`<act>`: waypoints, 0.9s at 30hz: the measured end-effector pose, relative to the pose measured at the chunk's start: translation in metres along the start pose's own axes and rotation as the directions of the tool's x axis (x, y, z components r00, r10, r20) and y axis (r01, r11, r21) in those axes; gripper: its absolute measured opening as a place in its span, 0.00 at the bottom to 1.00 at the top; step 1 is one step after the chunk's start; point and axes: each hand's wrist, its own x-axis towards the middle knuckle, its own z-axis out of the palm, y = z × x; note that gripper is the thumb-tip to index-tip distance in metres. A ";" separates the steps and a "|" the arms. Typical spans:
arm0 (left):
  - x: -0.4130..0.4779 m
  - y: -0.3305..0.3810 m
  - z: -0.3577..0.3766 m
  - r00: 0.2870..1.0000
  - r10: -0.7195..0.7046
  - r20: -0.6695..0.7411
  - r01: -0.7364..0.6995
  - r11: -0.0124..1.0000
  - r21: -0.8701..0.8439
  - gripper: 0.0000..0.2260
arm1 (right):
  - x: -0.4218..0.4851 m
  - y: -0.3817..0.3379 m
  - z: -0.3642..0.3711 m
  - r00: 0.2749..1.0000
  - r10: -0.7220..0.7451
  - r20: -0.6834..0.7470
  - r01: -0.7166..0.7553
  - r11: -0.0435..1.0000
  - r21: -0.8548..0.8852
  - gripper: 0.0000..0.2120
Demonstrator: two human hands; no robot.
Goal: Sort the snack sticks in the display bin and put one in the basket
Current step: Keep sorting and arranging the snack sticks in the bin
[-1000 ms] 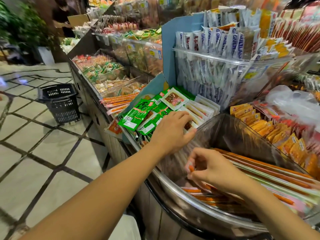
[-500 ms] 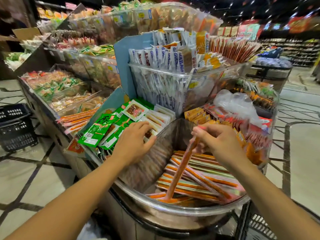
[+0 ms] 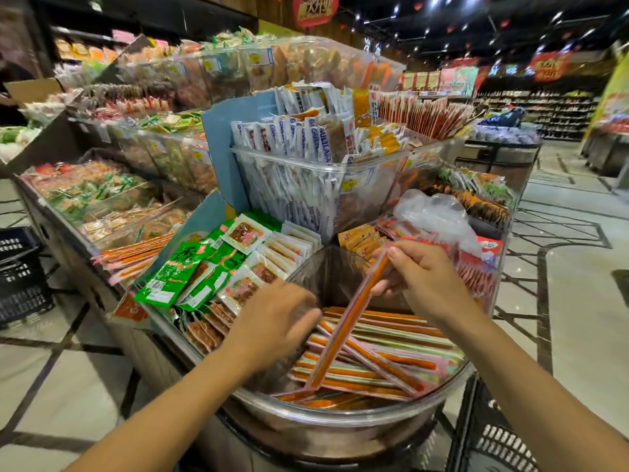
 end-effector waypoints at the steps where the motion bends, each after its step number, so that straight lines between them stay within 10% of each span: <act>1: -0.004 0.008 0.004 0.996 -0.051 0.080 0.060 0.991 -0.116 0.21 | 0.000 -0.001 -0.001 1.000 -0.009 -0.022 0.009 1.000 -0.008 0.15; 12: -0.010 0.018 0.020 0.933 -0.033 0.358 0.192 0.887 -0.419 0.05 | -0.003 0.003 0.011 0.990 0.099 -0.096 -0.079 0.979 0.190 0.13; 19: -0.010 0.023 0.014 0.948 -0.036 0.316 0.203 0.833 -0.514 0.03 | -0.017 0.031 0.032 0.991 0.093 0.098 -0.080 0.988 -0.135 0.01; 27: -0.009 0.026 0.008 0.854 -0.070 0.516 0.368 0.782 -0.503 0.06 | -0.009 0.028 0.020 0.997 0.061 -0.039 -0.066 0.986 -0.155 0.07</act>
